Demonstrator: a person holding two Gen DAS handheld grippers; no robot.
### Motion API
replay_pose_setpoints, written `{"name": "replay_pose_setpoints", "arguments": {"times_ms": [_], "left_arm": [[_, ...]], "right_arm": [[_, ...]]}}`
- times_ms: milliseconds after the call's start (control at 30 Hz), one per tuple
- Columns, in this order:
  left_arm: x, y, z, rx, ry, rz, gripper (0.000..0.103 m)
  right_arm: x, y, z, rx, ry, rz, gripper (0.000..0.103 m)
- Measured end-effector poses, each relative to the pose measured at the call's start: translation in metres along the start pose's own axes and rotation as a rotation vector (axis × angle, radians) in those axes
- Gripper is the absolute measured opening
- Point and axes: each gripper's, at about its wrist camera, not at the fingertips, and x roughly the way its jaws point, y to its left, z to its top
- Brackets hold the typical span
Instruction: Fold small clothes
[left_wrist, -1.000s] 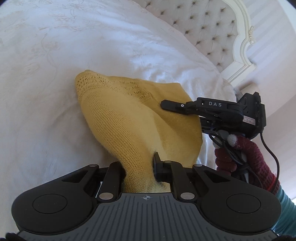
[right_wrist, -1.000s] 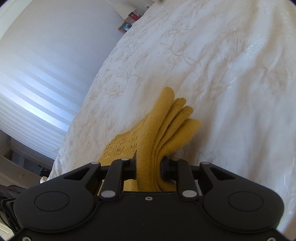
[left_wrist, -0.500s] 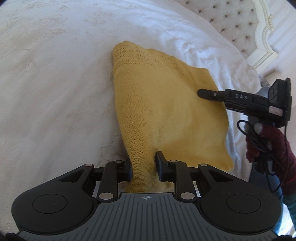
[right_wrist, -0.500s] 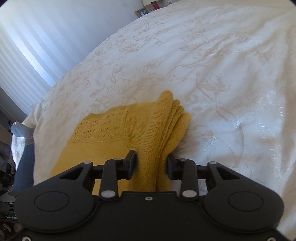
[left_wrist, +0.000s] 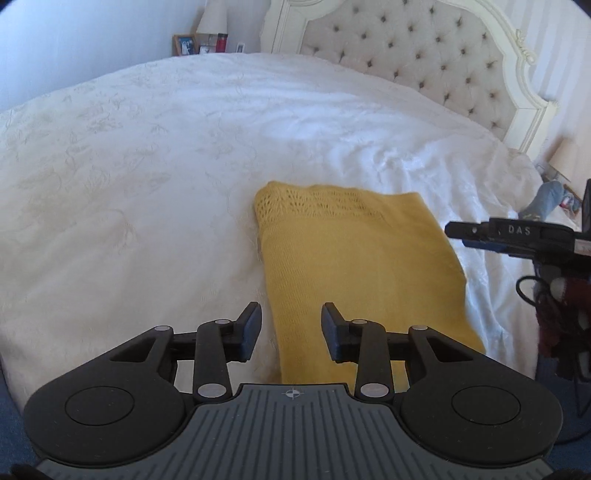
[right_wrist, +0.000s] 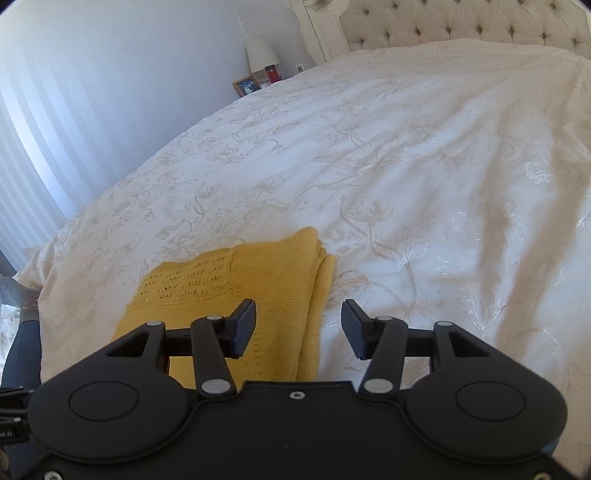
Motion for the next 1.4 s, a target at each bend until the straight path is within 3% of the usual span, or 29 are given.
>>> {"name": "replay_pose_setpoints", "arguments": {"times_ms": [67, 267, 400, 500, 567, 633, 767, 900, 1000, 1167, 1400], "left_arm": [[0.011, -0.004, 0.011, 0.013, -0.014, 0.003, 0.045], [0.052, -0.013, 0.034, 0.011, -0.053, 0.026, 0.046], [0.079, -0.010, 0.033, 0.005, -0.003, 0.082, 0.046], [0.096, -0.002, 0.030, -0.032, 0.038, 0.102, 0.057], [0.102, 0.003, 0.028, -0.073, 0.057, 0.111, 0.070], [0.101, 0.006, 0.026, -0.093, 0.054, 0.105, 0.071], [0.099, 0.006, 0.023, -0.081, 0.047, 0.106, 0.072], [0.101, 0.005, 0.024, -0.077, 0.048, 0.108, 0.076], [0.103, 0.005, 0.028, -0.068, 0.053, 0.110, 0.079], [0.104, 0.008, 0.030, -0.061, 0.065, 0.092, 0.086], [0.109, 0.013, 0.031, -0.087, 0.067, 0.044, 0.094]], "right_arm": [[-0.005, 0.012, -0.005, -0.031, 0.033, 0.003, 0.059], [-0.005, 0.032, -0.033, -0.102, 0.191, -0.014, 0.060], [0.002, 0.031, -0.055, -0.174, 0.299, -0.102, 0.060], [0.002, 0.024, -0.067, -0.172, 0.322, -0.131, 0.063], [-0.001, 0.020, -0.068, -0.159, 0.324, -0.133, 0.066], [-0.009, 0.017, -0.064, -0.134, 0.298, -0.128, 0.066], [-0.033, 0.025, -0.045, -0.172, 0.120, -0.120, 0.066], [-0.033, 0.039, -0.022, -0.208, -0.008, -0.002, 0.066], [-0.009, 0.047, -0.014, -0.243, -0.014, 0.046, 0.066], [0.038, 0.038, -0.016, -0.230, 0.084, -0.035, 0.066], [0.045, 0.017, -0.026, -0.153, 0.108, -0.044, 0.075]]}}
